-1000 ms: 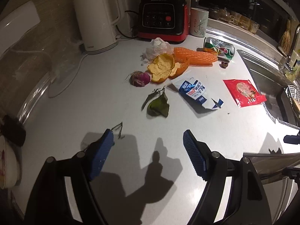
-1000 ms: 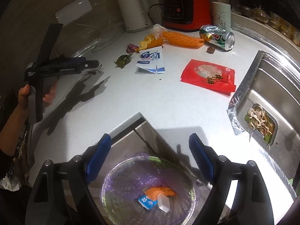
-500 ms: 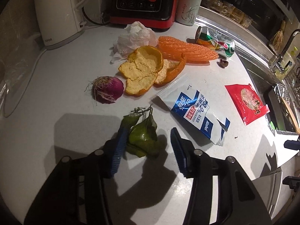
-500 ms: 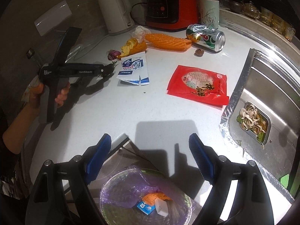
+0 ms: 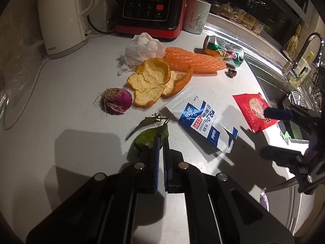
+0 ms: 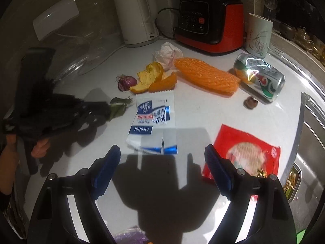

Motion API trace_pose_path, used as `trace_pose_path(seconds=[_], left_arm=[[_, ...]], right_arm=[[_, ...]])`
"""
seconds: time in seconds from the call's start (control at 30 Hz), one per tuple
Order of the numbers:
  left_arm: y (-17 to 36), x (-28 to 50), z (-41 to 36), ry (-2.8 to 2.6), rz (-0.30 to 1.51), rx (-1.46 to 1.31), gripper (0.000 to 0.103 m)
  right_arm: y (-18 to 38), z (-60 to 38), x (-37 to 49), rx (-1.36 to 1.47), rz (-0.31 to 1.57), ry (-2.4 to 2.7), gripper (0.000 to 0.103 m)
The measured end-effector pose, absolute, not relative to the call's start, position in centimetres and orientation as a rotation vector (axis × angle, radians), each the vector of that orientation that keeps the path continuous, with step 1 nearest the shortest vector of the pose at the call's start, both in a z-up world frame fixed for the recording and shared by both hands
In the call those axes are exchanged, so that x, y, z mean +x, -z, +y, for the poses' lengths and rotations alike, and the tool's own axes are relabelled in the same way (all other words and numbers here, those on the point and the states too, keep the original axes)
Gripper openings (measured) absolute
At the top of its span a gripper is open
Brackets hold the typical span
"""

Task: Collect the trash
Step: 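Grasp the green leaves with the left tool while the right tool grasps the wipes packet, then carry the leaves in the left tool and the wipes packet in the right tool toward the bin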

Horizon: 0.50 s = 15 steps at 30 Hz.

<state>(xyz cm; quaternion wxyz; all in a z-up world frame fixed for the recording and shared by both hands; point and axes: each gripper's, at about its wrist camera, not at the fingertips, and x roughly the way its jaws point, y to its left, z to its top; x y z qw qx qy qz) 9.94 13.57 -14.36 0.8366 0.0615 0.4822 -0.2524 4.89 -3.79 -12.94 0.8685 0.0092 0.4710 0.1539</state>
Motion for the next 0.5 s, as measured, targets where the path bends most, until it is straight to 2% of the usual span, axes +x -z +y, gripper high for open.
trace_pose_path(seconds=[0.23,0.5], left_arm=[[13.8,9.1,14.5,0.525,1.013,0.104,0.003],[14.2,9.4,15.2,0.501,1.024,0.09,0.003]], right_arm=[[15.4,-2.0,10.5,0.03,1.018,-0.32,0.085],[16.9,-0.2,11.8,-0.064,1.051,-0.289,0.085]])
